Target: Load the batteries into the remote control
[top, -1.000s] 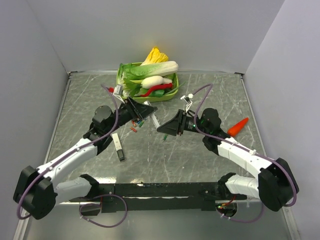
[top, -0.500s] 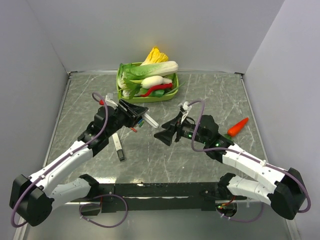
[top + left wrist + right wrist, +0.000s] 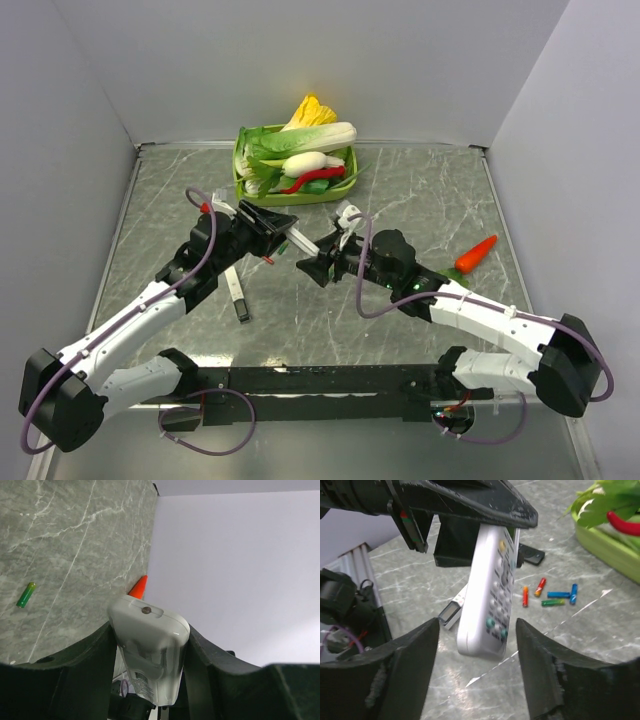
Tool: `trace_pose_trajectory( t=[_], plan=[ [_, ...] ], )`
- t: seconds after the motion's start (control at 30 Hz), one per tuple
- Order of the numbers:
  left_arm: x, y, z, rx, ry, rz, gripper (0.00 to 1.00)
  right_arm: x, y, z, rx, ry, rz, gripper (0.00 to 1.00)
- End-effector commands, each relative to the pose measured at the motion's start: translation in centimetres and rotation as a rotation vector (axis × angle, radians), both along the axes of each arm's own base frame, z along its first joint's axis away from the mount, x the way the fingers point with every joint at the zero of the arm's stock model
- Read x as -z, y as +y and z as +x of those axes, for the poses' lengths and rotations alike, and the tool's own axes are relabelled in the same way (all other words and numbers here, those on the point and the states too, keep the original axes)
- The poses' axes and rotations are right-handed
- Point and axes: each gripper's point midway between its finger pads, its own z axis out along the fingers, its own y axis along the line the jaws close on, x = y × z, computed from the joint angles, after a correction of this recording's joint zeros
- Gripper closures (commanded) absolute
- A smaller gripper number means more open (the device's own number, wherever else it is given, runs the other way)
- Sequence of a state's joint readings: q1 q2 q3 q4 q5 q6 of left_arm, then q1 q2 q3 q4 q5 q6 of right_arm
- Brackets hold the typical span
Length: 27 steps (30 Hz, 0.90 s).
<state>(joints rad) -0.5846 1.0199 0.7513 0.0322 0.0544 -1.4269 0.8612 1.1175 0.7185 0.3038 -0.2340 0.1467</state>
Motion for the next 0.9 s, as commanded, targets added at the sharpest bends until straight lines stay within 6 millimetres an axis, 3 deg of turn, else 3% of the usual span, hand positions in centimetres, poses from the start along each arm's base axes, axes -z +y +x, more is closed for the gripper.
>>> trace_pose_trajectory(
  t=[0.0, 0.07, 0.13, 0.23, 0.27, 0.33, 0.37, 0.43, 0.47, 0.5, 0.53, 0.57, 0.63, 0.67, 0.77, 0.8, 0.87],
  plan=[
    [-2.8, -0.3, -0.1, 0.005, -0.036, -0.051, 0.98, -4.0, 0.9, 1.1, 0.028, -0.125, 0.039, 0.4],
    [-2.6, -0.3, 0.0, 0.001, -0.038, -0.039, 0.98, -4.1, 1.1, 1.2, 0.025, -0.129, 0.034, 0.48],
    [-2.3, -0.1, 0.1, -0.005, -0.041, -0.016, 0.95, -4.0, 1.2, 1.0, 0.019, -0.132, 0.018, 0.62],
    [-2.7, 0.6, 0.4, -0.029, -0.091, 0.039, 0.78, -4.2, 0.7, 0.9, 0.029, -0.135, -0.009, 0.83],
    [-3.0, 0.7, 0.3, -0.024, -0.113, 0.054, 0.62, -4.1, 0.6, 0.9, 0.029, -0.136, -0.025, 0.92],
    [-3.5, 1.6, 0.4, -0.039, -0.185, 0.142, 0.46, -4.1, -0.1, 0.7, 0.033, -0.124, -0.059, 0.98],
    [-3.8, 1.9, 0.5, -0.04, -0.224, 0.18, 0.32, -4.2, -0.4, 0.6, 0.034, -0.125, -0.073, 1.0],
    [-5.2, 2.8, 0.6, -0.033, -0.343, 0.304, 0.22, -5.1, -0.9, 0.3, 0.021, -0.157, -0.101, 1.0],
    [-5.4, 3.3, 0.6, -0.034, -0.373, 0.358, 0.14, -4.6, -1.5, 0.3, 0.017, -0.149, -0.145, 1.0],
    [-6.8, 3.9, 0.5, -0.022, -0.48, 0.451, 0.12, -4.2, -1.8, -0.3, -0.011, -0.132, -0.175, 1.0],
    [-7.4, 4.2, 0.3, -0.014, -0.525, 0.499, 0.1, -5.3, -2.0, -0.3, -0.018, -0.139, -0.179, 1.0],
    [-8.0, 4.3, -0.1, 0.012, -0.574, 0.541, 0.07, -4.3, -2.8, -0.5, -0.028, -0.113, -0.241, 1.0],
    [-9.9, 4.6, -1.1, 0.076, -0.753, 0.673, 0.04, -5.6, -3.1, -1.0, -0.052, -0.13, -0.254, 1.0],
    [-10.5, 4.5, -1.7, 0.116, -0.805, 0.713, 0.03, -5.0, -3.8, -1.3, -0.065, -0.116, -0.304, 1.0],
    [-11.7, 3.4, -4.3, 0.308, -1.029, 0.819, 0.03, -6.8, -4.1, -2.0, -0.112, -0.145, -0.33, 1.0],
    [-11.2, 2.8, -5.8, 0.422, -1.13, 0.865, 0.04, -6.2, -4.6, -2.4, -0.126, -0.121, -0.368, 1.0],
    [-10.9, 2.4, -7.2, 0.517, -1.26, 0.915, 0.09, -7.8, -4.7, -2.7, -0.156, -0.164, -0.38, 1.0]
  ],
)
